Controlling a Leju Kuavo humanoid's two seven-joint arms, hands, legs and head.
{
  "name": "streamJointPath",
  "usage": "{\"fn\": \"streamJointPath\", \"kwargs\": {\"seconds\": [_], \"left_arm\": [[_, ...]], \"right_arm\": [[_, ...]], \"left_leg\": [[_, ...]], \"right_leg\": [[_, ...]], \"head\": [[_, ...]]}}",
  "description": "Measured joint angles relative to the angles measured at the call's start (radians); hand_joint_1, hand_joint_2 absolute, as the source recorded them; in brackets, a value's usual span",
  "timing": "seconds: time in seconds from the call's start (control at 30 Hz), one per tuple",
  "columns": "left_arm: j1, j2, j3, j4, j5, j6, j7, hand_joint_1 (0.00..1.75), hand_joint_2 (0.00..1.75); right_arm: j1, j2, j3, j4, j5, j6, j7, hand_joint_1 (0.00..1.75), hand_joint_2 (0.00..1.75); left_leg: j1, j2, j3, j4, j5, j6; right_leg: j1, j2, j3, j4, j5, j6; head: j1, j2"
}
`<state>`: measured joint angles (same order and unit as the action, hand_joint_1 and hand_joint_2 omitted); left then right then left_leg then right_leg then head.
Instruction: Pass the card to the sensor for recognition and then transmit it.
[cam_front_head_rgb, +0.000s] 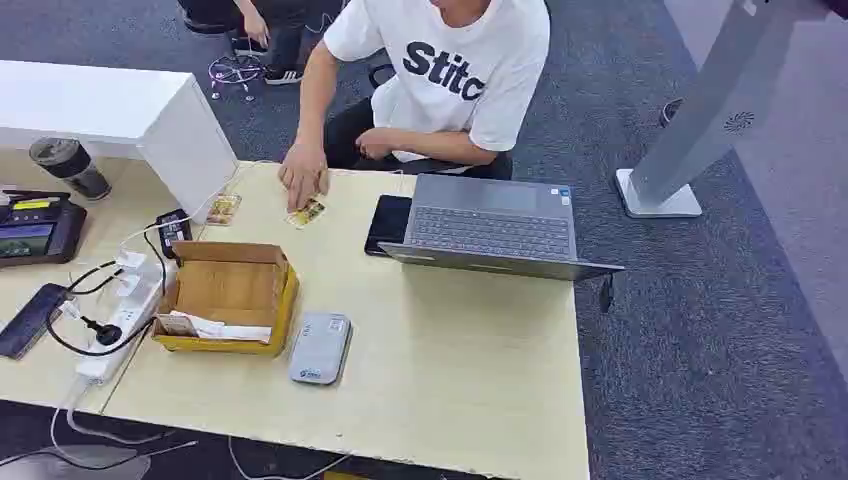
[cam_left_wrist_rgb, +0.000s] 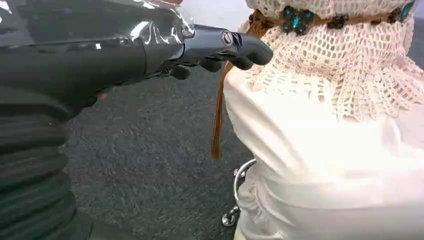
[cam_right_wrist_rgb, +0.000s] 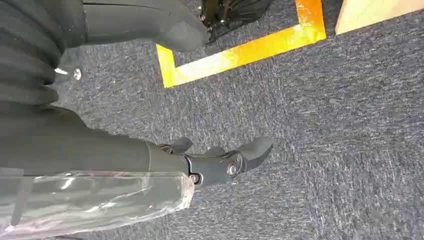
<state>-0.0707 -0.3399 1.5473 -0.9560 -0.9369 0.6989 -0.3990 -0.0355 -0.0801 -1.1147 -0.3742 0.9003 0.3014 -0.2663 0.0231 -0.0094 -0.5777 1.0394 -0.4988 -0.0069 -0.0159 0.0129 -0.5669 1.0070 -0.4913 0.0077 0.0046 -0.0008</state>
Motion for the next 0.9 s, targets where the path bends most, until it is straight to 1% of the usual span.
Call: {"fn": "streamJointPath", "kwargs": {"seconds": [0.1,0.3,0.63,0.83,0.9], "left_arm": [[0.000,0.000,0.000,-0.021,-0.013,0.000,-0.017,0.00,1.75],[0.000,0.000,0.000,-0.066,-0.006,0.000,-0.052,0.00,1.75],[0.000,0.000,0.000,-0.098,-0.004,0.000,-0.059,0.00,1.75],[0.000,0.000,0.000,-0.117,-0.004,0.000,-0.103,0.00,1.75],[0.000,0.000,0.000,-0.124,-0.006,0.000,-0.128,0.00,1.75]], "right_arm": [[0.000,0.002,-0.002,0.000,0.000,0.000,-0.001,0.00,1.75],[0.000,0.010,-0.009,0.000,0.003,0.000,-0.013,0.00,1.75],[0.000,0.020,-0.011,0.000,0.003,0.000,-0.016,0.00,1.75],[0.000,0.024,-0.012,0.000,0.003,0.000,-0.034,0.00,1.75],[0.002,0.031,-0.014,-0.005,0.004,0.000,-0.037,0.00,1.75]], "left_leg": [[0.000,0.000,0.000,0.000,0.000,0.000],[0.000,0.000,0.000,0.000,0.000,0.000],[0.000,0.000,0.000,0.000,0.000,0.000],[0.000,0.000,0.000,0.000,0.000,0.000],[0.000,0.000,0.000,0.000,0.000,0.000]], "right_leg": [[0.000,0.000,0.000,0.000,0.000,0.000],[0.000,0.000,0.000,0.000,0.000,0.000],[0.000,0.000,0.000,0.000,0.000,0.000],[0.000,0.000,0.000,0.000,0.000,0.000],[0.000,0.000,0.000,0.000,0.000,0.000]], "head": [[0.000,0.000],[0.000,0.000],[0.000,0.000],[0.000,0.000],[0.000,0.000]]}}
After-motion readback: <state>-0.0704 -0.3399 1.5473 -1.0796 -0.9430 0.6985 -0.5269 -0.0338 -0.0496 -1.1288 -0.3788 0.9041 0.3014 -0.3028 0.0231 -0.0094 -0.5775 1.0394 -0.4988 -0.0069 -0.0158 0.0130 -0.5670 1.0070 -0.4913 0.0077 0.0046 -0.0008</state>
